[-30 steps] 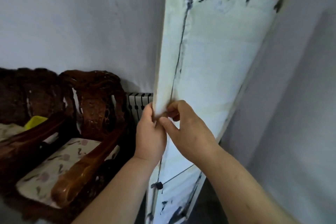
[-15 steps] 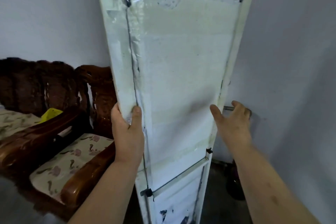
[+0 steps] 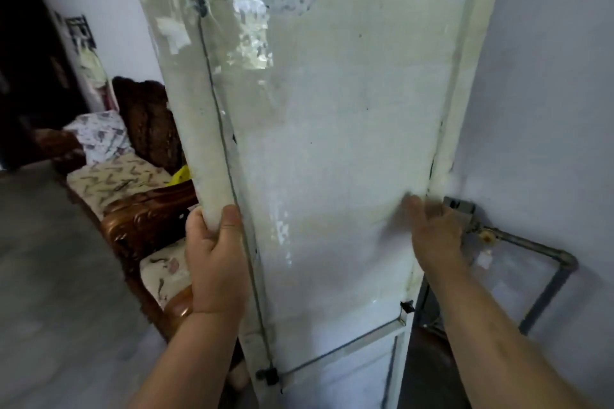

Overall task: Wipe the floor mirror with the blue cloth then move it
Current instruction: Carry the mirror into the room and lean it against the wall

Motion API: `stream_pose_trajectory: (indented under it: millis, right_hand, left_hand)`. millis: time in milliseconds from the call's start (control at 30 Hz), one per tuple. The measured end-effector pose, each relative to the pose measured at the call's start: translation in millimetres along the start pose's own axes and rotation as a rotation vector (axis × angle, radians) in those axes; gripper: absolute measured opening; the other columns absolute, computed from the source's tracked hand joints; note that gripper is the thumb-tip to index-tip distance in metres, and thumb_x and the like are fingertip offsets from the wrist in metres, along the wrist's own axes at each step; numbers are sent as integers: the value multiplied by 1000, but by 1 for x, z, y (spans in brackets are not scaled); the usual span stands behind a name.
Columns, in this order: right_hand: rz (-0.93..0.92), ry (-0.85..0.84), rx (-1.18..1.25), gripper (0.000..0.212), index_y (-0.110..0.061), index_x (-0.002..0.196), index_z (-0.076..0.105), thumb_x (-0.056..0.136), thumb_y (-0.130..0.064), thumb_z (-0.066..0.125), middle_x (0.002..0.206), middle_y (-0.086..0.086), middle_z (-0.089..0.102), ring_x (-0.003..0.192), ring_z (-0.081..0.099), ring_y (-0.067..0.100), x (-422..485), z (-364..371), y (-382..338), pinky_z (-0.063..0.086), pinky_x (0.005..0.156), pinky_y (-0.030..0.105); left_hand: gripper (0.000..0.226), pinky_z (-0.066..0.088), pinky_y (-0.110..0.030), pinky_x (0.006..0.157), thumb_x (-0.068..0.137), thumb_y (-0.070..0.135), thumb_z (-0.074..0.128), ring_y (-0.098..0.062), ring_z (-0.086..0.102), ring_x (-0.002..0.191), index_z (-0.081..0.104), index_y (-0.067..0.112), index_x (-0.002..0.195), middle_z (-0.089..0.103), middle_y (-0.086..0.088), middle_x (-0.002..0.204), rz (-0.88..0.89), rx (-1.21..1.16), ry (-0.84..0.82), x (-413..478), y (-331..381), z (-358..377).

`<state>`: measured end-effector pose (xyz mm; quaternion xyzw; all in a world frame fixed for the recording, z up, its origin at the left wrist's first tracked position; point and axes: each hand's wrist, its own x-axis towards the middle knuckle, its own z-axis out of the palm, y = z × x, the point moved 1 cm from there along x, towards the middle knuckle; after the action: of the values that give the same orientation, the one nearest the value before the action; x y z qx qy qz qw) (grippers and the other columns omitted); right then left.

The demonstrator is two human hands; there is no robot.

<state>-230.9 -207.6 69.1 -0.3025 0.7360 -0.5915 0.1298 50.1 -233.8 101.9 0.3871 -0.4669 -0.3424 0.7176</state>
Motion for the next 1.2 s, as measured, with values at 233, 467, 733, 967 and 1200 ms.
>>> stream_pose_trajectory:
  millis: [233, 467, 733, 967, 1200]
  right_hand:
    - [-40, -35, 215, 73, -9, 127, 45, 88, -70, 41, 110, 5, 55, 100, 56, 25, 31, 4, -11, 48, 89, 43]
    - [-94, -118, 209, 63, -5, 132, 40, 98, -57, 33, 111, 1, 41, 98, 42, 17, 52, 7, 3, 32, 84, 30]
    - [-66, -249, 168, 51, -9, 126, 45, 101, -51, 30, 105, 0, 45, 95, 45, 17, 64, 6, 19, 31, 78, 26]
    - [24, -315, 228, 52, -16, 133, 43, 100, -54, 29, 110, -1, 47, 97, 45, 16, 66, 11, 28, 33, 84, 29]
    - [19, -278, 218, 52, -10, 121, 46, 100, -55, 31, 108, 7, 52, 96, 51, 21, 68, 17, 32, 37, 79, 32]
  left_hand:
    - [12, 57, -25, 76, 92, 37, 55, -4, 65, 87, 61, 32, 103, 69, 14, 92, 45, 43, 59, 0, -7, -1]
    - [22, 50, -17, 62, 94, 44, 52, 3, 57, 74, 59, 24, 101, 58, 10, 87, 136, 236, 182, -7, -16, 1]
    - [63, 40, -36, 65, 80, 73, 48, -17, 46, 71, 50, 11, 92, 48, -2, 77, -86, 245, 346, -29, -53, 4]
    - [68, 31, -31, 56, 70, 83, 45, -16, 34, 59, 39, 16, 70, 38, -2, 68, -193, 230, 377, -32, -62, 8]
    - [51, 33, -15, 42, 89, 54, 50, -12, 33, 51, 42, 9, 68, 38, -5, 62, -191, 143, 440, -39, -53, 11]
